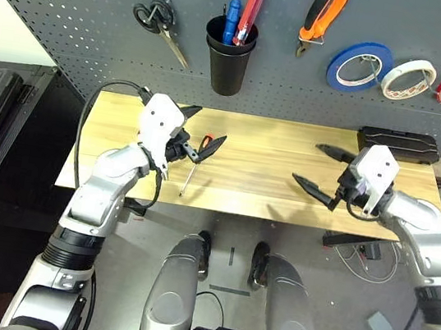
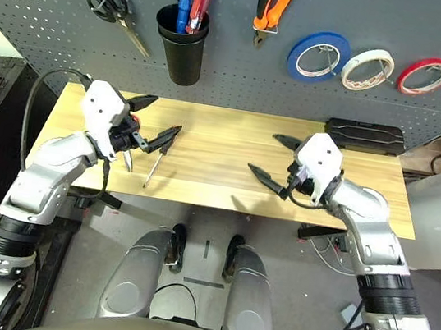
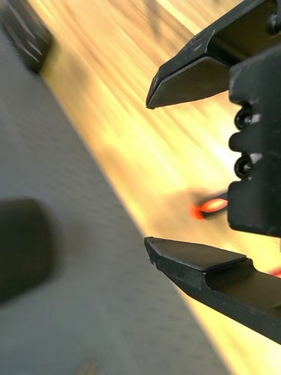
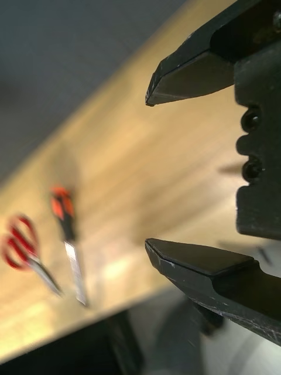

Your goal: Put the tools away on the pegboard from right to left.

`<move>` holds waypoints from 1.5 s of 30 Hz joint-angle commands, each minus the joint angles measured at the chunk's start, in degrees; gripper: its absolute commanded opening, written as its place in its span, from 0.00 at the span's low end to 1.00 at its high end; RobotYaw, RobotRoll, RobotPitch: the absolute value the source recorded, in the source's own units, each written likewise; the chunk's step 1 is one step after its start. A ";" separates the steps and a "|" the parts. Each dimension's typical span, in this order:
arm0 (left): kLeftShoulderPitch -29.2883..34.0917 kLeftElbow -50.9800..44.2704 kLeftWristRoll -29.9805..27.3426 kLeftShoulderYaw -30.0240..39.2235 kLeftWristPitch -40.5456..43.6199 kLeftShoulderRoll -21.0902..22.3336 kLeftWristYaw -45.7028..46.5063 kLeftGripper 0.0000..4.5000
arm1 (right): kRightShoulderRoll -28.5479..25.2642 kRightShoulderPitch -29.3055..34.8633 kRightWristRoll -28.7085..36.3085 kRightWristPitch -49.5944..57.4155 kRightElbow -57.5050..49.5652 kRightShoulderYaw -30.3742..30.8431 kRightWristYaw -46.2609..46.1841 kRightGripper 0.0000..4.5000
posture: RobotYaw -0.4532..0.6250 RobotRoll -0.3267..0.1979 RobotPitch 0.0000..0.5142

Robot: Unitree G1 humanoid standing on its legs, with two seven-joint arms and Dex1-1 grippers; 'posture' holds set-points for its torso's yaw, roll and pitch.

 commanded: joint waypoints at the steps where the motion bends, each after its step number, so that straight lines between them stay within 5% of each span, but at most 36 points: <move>1: 0.02 3.07 3.55 -2.39 3.25 -1.06 2.49 1.00 | -1.11 1.14 -2.00 1.55 1.14 2.17 1.32 1.00 | 0.56 0.62 0.48; 15: -7.82 21.74 10.63 -7.70 10.72 -5.71 5.52 1.00 | 1.03 -0.20 -8.11 2.32 5.58 7.27 0.46 1.00 | 0.53 0.62 0.55; 30: -25.77 58.92 11.47 -4.13 4.92 -12.14 9.97 1.00 | 3.47 -2.40 -10.77 2.21 7.18 8.48 -0.95 1.00 | 0.48 0.62 0.58; 34: -29.07 67.69 11.07 -2.64 2.15 -13.16 10.45 0.78 | 3.04 -2.42 -10.66 2.27 6.29 8.02 -1.02 1.00 | 0.47 0.62 0.58; 41: -31.39 72.90 10.85 -0.27 0.15 -14.23 11.50 0.15 | 2.10 -1.84 -9.82 1.10 5.22 7.00 -0.91 1.00 | 0.45 0.62 0.56; 45: -30.91 70.98 10.11 1.02 0.97 -14.54 11.55 0.12 | 1.68 -1.88 -9.68 0.39 5.66 6.76 -0.72 1.00 | 0.47 0.62 0.53</move>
